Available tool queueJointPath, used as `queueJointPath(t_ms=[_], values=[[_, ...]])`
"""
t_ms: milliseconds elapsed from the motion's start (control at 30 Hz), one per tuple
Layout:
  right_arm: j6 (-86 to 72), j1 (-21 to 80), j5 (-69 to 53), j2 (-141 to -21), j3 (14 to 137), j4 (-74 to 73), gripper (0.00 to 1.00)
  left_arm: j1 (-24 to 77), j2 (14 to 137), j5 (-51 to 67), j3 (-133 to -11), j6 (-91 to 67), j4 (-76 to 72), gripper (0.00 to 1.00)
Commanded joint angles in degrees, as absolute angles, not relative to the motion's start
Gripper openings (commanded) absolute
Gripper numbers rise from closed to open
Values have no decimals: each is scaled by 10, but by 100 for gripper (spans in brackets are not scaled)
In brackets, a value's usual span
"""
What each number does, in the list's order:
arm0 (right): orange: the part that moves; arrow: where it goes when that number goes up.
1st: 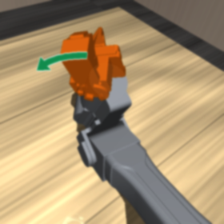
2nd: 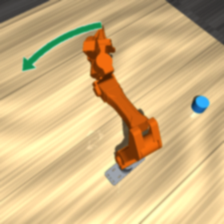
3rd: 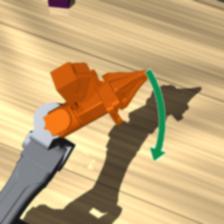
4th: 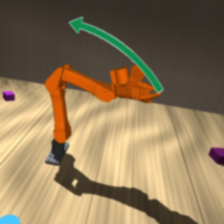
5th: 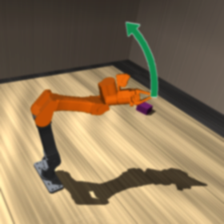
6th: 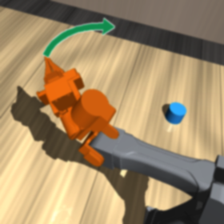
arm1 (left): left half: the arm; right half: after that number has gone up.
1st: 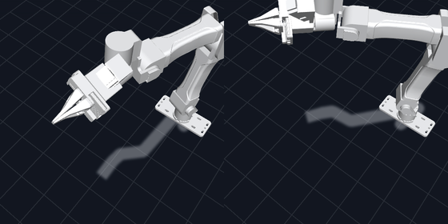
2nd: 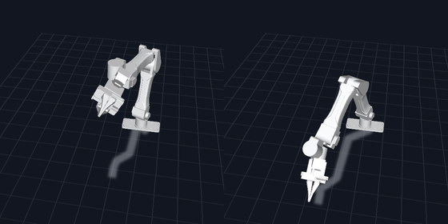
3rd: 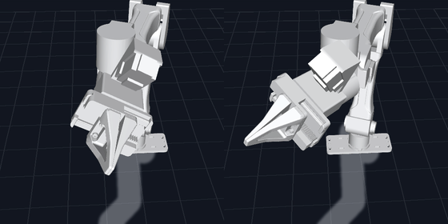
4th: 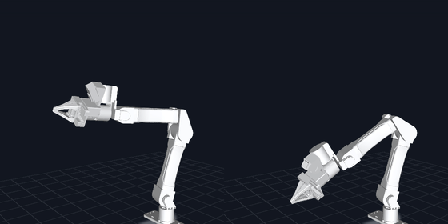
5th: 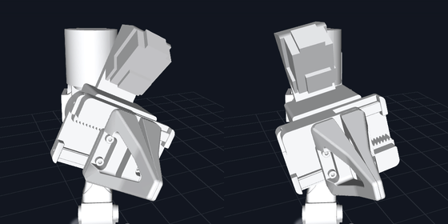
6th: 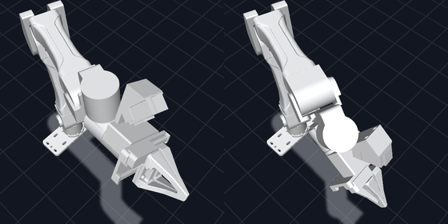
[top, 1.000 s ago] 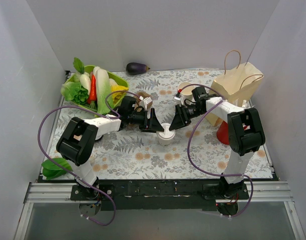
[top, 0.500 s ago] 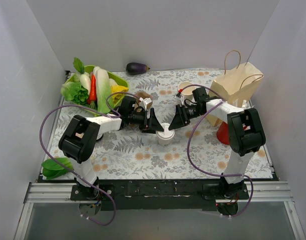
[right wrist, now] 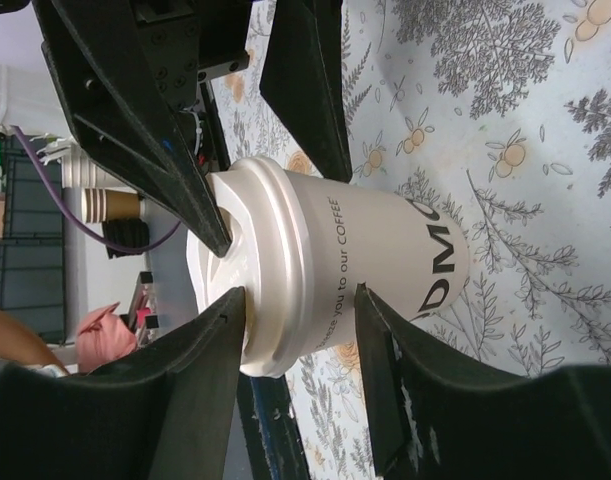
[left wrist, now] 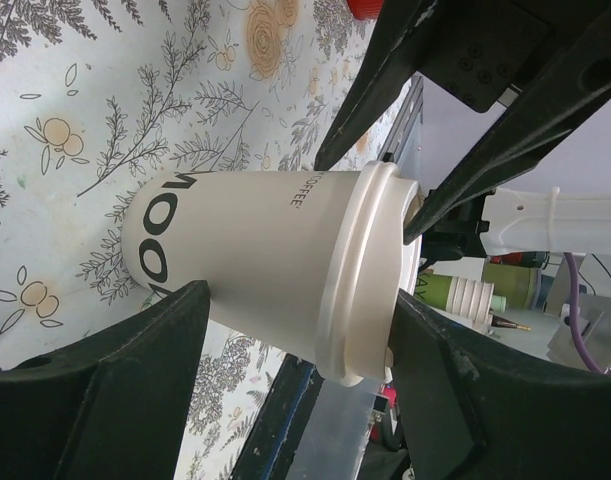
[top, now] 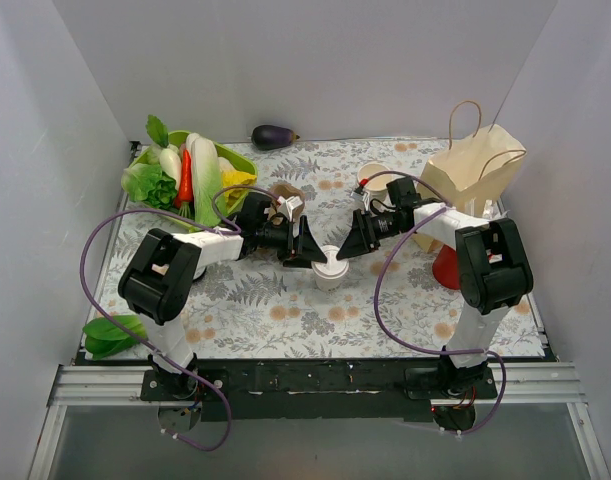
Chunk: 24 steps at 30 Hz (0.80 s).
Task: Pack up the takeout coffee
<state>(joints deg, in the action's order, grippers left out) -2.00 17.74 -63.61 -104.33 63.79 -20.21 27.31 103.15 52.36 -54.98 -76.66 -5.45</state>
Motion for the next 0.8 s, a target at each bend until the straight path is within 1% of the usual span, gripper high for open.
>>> queueJointPath(t_ms=[0, 233, 467, 600, 633, 700, 733, 767], values=[[-73, 181, -562, -1070, 598, -275, 53, 265, 1052, 437, -538, -756, -29, 67], [-71, 181, -541, -1073, 587, -280, 53, 264, 1049, 426, -509, -753, -46, 67], [-48, 181, -548, -1058, 608, -282, 54, 264, 1038, 457, -508, -748, -70, 67], [-30, 181, -586, -1042, 645, -281, 62, 265, 1007, 516, -514, -744, -110, 70], [-27, 181, -595, -1039, 650, -280, 66, 264, 1001, 523, -516, -744, -127, 71], [-21, 181, -608, -1032, 661, -280, 70, 264, 991, 545, -522, -746, -141, 71], [-19, 181, -611, -1029, 671, -281, 74, 264, 990, 558, -525, -746, -146, 72], [-12, 181, -613, -1027, 676, -287, 75, 264, 986, 563, -526, -746, -147, 72]])
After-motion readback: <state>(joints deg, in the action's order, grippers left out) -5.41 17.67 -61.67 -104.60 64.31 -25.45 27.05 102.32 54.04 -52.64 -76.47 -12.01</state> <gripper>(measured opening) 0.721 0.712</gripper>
